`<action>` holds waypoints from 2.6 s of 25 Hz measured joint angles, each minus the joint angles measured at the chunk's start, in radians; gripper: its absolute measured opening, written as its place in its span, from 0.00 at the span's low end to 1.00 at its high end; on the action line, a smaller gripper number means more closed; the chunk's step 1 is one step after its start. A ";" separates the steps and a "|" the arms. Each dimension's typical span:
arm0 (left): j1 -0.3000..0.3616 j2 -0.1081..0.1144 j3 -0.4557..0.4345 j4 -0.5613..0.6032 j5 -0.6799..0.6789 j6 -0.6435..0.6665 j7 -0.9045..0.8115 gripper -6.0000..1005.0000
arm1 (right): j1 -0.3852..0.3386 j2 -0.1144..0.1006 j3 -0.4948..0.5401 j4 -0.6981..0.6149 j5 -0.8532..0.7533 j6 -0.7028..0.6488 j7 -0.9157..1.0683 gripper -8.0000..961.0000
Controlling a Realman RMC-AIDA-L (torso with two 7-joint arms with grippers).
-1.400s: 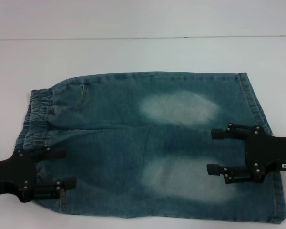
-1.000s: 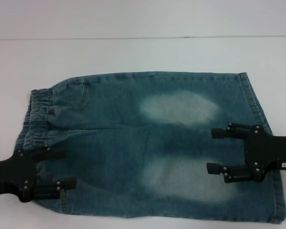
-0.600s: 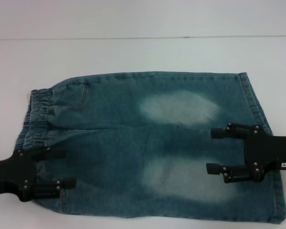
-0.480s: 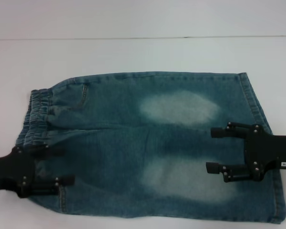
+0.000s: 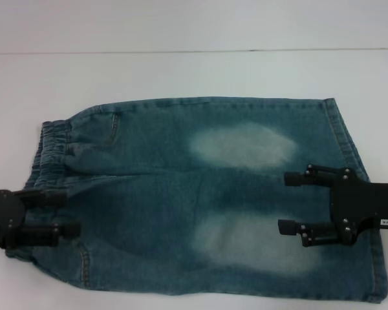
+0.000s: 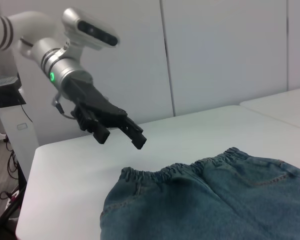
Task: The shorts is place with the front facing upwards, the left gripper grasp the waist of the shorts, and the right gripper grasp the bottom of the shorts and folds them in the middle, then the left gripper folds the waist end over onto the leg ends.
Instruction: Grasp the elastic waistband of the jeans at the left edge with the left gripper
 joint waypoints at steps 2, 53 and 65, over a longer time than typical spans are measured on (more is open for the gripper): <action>-0.023 0.004 0.000 0.034 0.050 0.004 -0.097 0.90 | 0.002 0.001 -0.001 -0.001 0.001 0.001 -0.001 0.95; -0.162 -0.058 -0.001 0.255 0.644 -0.125 -0.501 0.84 | 0.038 0.001 0.007 -0.005 0.001 0.005 0.007 0.95; -0.163 -0.048 -0.006 0.217 0.650 -0.145 -0.493 0.83 | 0.040 0.002 0.002 0.005 0.002 0.026 0.007 0.95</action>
